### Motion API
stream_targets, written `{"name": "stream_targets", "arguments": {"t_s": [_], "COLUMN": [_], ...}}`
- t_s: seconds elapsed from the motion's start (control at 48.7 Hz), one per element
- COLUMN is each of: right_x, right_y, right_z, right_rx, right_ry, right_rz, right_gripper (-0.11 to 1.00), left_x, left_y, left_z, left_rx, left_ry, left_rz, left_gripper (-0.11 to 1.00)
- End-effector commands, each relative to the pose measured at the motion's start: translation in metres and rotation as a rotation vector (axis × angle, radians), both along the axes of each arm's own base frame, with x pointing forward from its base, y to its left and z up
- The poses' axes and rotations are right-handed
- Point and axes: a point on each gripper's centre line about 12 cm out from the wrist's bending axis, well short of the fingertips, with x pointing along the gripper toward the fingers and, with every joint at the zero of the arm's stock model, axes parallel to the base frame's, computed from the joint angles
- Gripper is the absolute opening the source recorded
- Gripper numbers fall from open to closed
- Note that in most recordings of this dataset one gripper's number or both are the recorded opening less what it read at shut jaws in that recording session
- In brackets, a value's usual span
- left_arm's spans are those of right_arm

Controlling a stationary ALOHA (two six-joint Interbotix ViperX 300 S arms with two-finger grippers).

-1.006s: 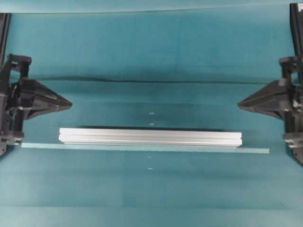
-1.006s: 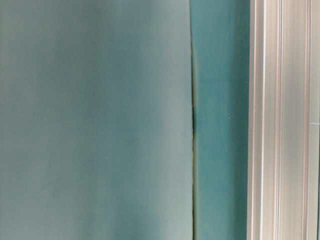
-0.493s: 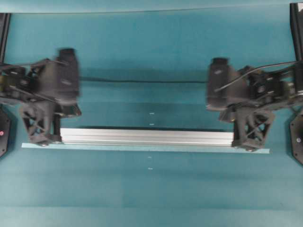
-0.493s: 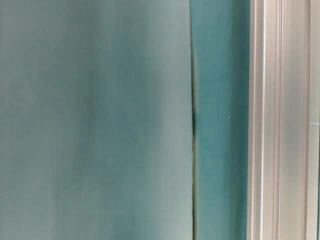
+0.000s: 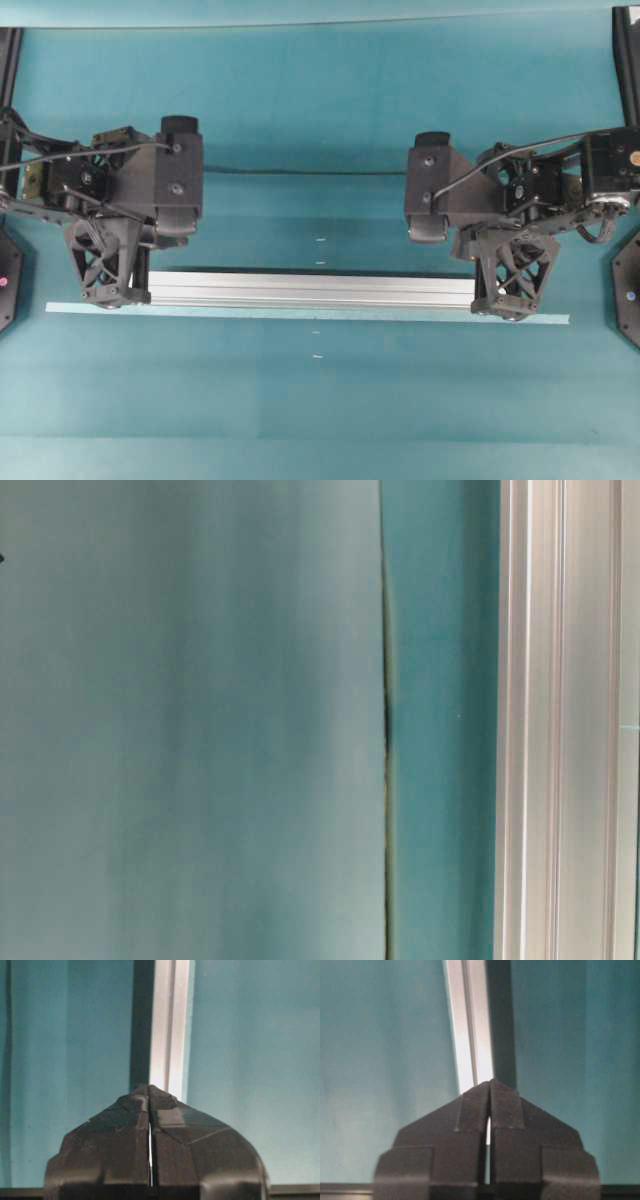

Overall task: Lift the metal rail with both hands.
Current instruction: 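Move both grippers down over the rail's two ends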

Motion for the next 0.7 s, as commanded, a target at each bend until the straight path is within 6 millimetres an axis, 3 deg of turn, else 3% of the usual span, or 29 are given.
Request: {"name": "stream_targets", "arguments": {"t_s": [0.0, 0.123, 0.246, 0.349, 0.431, 0.677], "right_x": [0.001, 0.000, -0.003, -0.003, -0.001, 0.000], "right_y": [0.002, 0.002, 0.002, 0.004, 0.005, 0.007], "right_z": [0.000, -0.004, -0.014, -0.021, -0.024, -0.039], "right_rx": [-0.003, -0.004, -0.003, -0.006, -0.009, -0.013], "right_ry": [-0.006, 0.002, 0.021, 0.012, -0.017, -0.046], "right_rz": [0.013, 0.019, 0.016, 0.024, 0.023, 0.030], "right_gripper": [0.13, 0.40, 0.76, 0.96, 1.00, 0.99], "left_x": [0.001, 0.003, 0.005, 0.009, 0.011, 0.020], "left_y": [-0.002, -0.004, -0.005, -0.005, -0.005, -0.004], "left_z": [0.004, -0.001, -0.011, -0.023, -0.033, -0.058], "left_rx": [0.006, 0.005, 0.004, 0.003, 0.002, -0.003], "left_ry": [-0.015, 0.002, 0.020, 0.035, 0.045, 0.050], "left_rz": [-0.010, -0.017, -0.020, -0.019, -0.020, -0.011], "left_gripper": [0.02, 0.23, 0.61, 0.88, 0.99, 0.98]}}
